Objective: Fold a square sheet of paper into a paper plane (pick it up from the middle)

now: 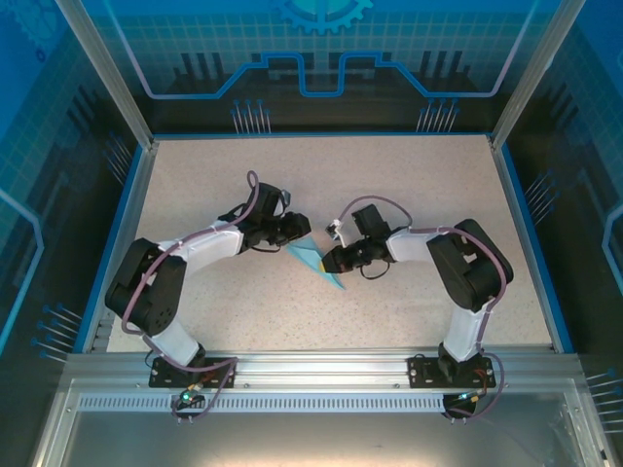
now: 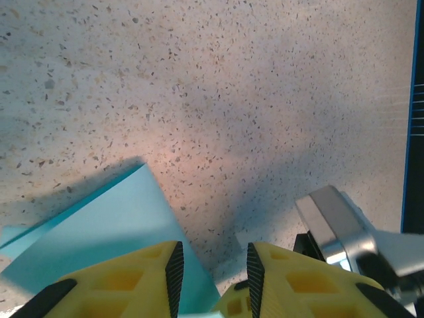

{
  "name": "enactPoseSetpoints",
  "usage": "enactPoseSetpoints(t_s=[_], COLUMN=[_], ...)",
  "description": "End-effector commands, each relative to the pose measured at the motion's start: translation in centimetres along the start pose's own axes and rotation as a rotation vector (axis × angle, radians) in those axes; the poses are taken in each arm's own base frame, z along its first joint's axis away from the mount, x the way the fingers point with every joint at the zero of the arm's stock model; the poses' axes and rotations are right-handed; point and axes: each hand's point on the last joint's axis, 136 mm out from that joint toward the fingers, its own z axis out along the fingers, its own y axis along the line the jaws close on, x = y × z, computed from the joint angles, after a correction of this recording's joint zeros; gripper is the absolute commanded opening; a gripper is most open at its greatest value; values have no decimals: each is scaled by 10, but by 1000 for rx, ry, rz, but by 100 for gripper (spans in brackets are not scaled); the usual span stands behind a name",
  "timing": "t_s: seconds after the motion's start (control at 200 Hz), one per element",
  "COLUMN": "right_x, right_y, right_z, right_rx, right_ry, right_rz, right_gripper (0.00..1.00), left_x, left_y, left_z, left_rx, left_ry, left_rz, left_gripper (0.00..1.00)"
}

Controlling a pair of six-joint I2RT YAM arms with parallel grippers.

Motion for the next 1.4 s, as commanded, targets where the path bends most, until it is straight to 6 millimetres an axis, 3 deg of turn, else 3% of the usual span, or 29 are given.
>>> enactPoseSetpoints(t_s=[0.0,0.27,0.305,0.59,0.94,1.395], right_x=[2,-6,4,1,-3,0], right_y=[6,-4,-10,-22,-37,-48], right_z=[6,9,10,5,-1,-3], right_rx=[-60,-116,-110,-64,-19,6], right_ry=[23,-12,-4,-70,-120,-132], right_rz=[-9,112,146,221,306,357], right_gripper=[0,0,0,0,0,0], left_x=[9,12,13,22,41,36], left_y=[10,11,11,19,33,27], left_z=[-9,-12,-11,-6,8,33], left_rx=[-31,12,17,27,4,17], left_ry=[13,-20,-23,-18,12,31], left_rz=[28,19,18,-11,-36,-32], left_gripper=[36,37,37,36,27,24])
